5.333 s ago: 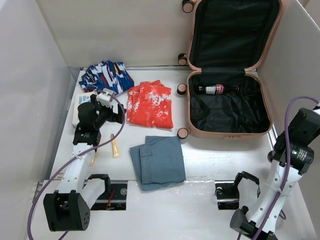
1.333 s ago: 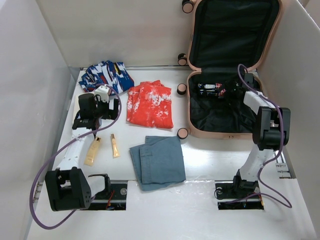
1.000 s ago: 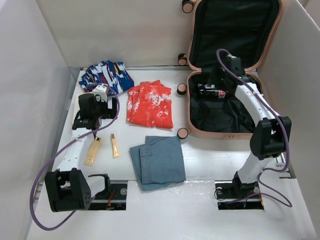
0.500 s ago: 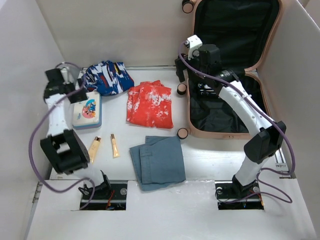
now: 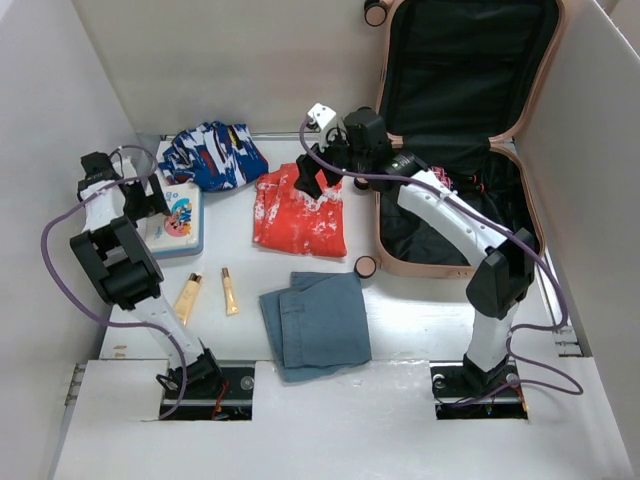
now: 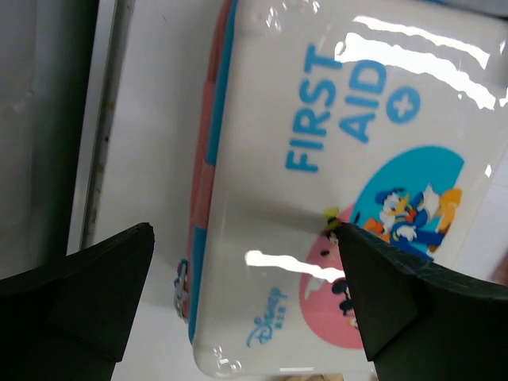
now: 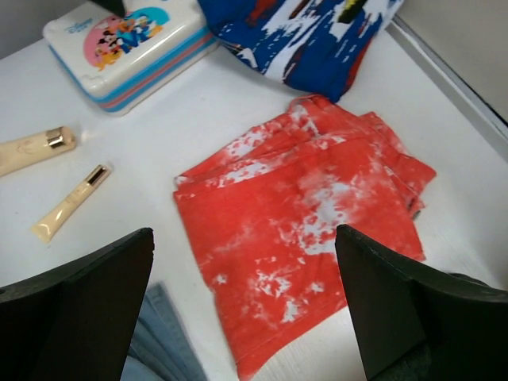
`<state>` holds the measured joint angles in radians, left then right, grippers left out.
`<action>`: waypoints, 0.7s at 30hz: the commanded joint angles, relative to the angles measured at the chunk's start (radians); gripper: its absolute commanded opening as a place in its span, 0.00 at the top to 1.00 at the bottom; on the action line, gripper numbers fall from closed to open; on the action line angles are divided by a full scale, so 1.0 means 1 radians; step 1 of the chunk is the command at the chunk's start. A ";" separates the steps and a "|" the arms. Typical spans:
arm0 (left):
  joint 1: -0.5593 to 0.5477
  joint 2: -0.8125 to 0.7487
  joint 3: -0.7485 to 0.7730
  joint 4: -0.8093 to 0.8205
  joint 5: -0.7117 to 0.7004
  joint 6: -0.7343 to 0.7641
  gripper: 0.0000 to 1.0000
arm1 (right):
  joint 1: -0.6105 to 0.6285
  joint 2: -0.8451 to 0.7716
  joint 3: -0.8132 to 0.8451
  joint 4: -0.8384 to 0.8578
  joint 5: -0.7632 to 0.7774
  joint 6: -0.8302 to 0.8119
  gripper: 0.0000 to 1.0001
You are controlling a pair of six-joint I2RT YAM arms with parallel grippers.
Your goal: Pack the luggage
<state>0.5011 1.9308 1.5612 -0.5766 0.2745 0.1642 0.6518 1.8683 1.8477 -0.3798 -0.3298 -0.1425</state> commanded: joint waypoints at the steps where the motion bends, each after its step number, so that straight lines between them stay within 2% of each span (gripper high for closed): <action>1: 0.014 0.057 0.046 0.032 0.075 0.015 0.01 | 0.011 -0.026 -0.030 0.058 -0.048 -0.003 0.00; 7: 0.005 0.068 -0.076 0.067 0.097 0.061 0.01 | 0.020 -0.026 -0.050 0.058 -0.034 0.026 0.00; 12: -0.016 0.068 -0.145 0.067 0.167 0.173 0.01 | 0.051 0.006 -0.050 0.085 -0.014 0.066 0.00; 14: -0.025 0.068 -0.176 0.054 0.167 0.210 0.06 | 0.072 0.053 -0.015 0.105 -0.014 0.096 0.00; 16: -0.035 0.068 -0.211 0.029 0.178 0.285 0.20 | 0.087 0.124 0.043 0.114 -0.023 0.131 0.00; 17: -0.035 0.068 -0.211 0.015 0.178 0.316 0.22 | 0.103 0.149 0.065 0.123 -0.037 0.145 0.00; 21: -0.074 -0.047 -0.396 0.034 0.125 0.463 0.22 | 0.126 0.271 0.146 0.172 -0.060 0.225 0.00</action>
<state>0.4866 1.8618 1.3426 -0.3313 0.5156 0.3977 0.7532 2.0682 1.9255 -0.2905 -0.3603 -0.0051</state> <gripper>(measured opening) 0.785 0.999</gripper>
